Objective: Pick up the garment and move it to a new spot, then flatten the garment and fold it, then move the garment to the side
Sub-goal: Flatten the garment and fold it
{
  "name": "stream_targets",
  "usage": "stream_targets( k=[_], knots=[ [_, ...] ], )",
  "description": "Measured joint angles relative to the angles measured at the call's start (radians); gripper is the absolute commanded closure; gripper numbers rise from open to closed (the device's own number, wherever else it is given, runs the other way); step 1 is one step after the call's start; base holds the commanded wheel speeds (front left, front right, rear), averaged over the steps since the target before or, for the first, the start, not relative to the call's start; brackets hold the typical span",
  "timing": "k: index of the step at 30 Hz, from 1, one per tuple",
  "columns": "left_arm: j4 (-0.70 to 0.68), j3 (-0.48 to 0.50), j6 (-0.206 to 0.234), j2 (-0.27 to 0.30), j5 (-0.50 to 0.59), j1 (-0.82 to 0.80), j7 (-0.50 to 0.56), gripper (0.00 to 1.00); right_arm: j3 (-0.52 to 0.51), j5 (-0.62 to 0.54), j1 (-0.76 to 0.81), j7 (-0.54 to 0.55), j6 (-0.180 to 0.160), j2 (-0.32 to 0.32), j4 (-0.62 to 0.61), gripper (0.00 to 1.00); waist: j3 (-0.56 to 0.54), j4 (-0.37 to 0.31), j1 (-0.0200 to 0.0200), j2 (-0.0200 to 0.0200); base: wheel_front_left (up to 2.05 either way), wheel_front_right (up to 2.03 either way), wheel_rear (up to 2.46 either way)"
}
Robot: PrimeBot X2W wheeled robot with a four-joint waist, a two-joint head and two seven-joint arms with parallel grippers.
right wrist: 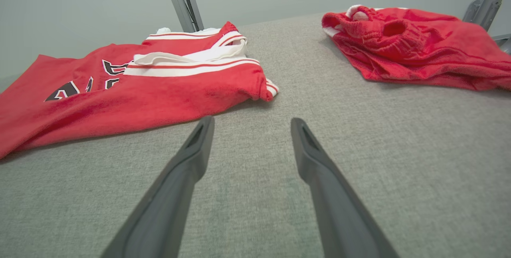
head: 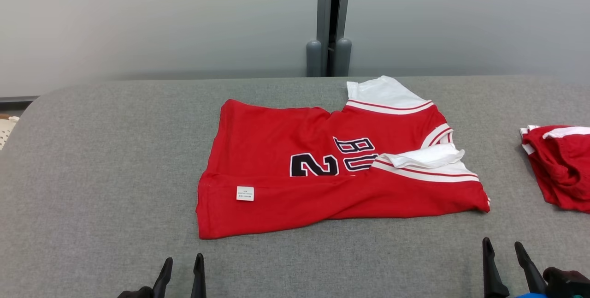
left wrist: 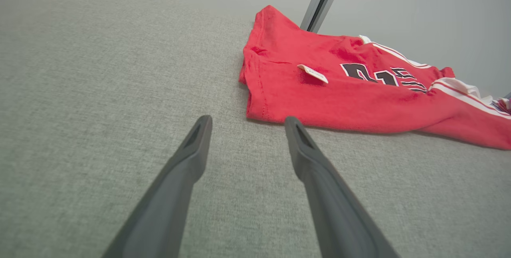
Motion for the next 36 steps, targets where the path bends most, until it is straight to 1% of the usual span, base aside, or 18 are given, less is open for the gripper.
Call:
stream_targets(
  k=[3, 9, 17, 22, 26, 31, 35, 36],
  knots=[
    [0.009, -0.005, 0.000, 0.000, -0.002, -0.019, 0.000, 0.00, 0.000, 0.005, -0.005, 0.000, 0.000, 0.000, 0.000, 0.00, 0.017, -0.003, 0.0001, 0.0000, 0.00, 0.00, 0.00],
    [0.045, -0.014, 0.000, 0.000, -0.011, -0.135, 0.000, 0.00, -0.004, 0.007, -0.065, 0.000, 0.000, 0.000, -0.015, 0.00, 0.085, -0.010, 0.0002, 0.0000, 0.00, 0.00, 0.00],
    [0.146, -0.019, 0.000, -0.001, -0.010, -0.277, 0.000, 0.00, -0.009, 0.023, -0.173, 0.000, 0.000, 0.000, -0.029, 0.00, 0.196, -0.015, 0.0004, 0.0000, 0.00, 0.00, 0.00],
    [0.206, -0.042, 0.000, 0.005, -0.027, -0.338, -0.005, 0.00, -0.030, 0.002, -0.249, 0.000, 0.000, 0.000, -0.017, 0.00, 0.242, -0.014, 0.0003, 0.0000, 0.00, 0.00, 0.00],
    [0.244, -0.066, 0.000, 0.006, -0.040, -0.371, -0.012, 0.00, -0.069, -0.043, -0.296, 0.000, 0.000, 0.000, 0.065, 0.00, 0.258, -0.007, 0.0002, 0.0000, 0.00, 0.00, 0.00],
    [0.278, -0.101, 0.000, 0.007, -0.042, -0.397, -0.016, 0.00, -0.112, -0.105, -0.346, -0.001, 0.000, 0.000, 0.216, 0.00, 0.268, 0.003, 0.0002, 0.0000, 0.00, 0.00, 0.00],
    [0.293, -0.128, 0.001, 0.010, -0.060, -0.411, -0.018, 0.00, -0.126, -0.121, -0.387, -0.013, 0.000, -0.004, 0.305, 0.00, 0.270, 0.012, 0.0000, 0.0000, 0.00, 0.00, 0.00],
    [0.295, -0.137, 0.002, 0.012, -0.069, -0.413, -0.018, 0.70, -0.123, -0.115, -0.393, -0.014, 0.000, -0.007, 0.320, 0.69, 0.270, 0.014, 0.0000, 0.0000, 0.00, 0.00, 0.00]
  ],
)
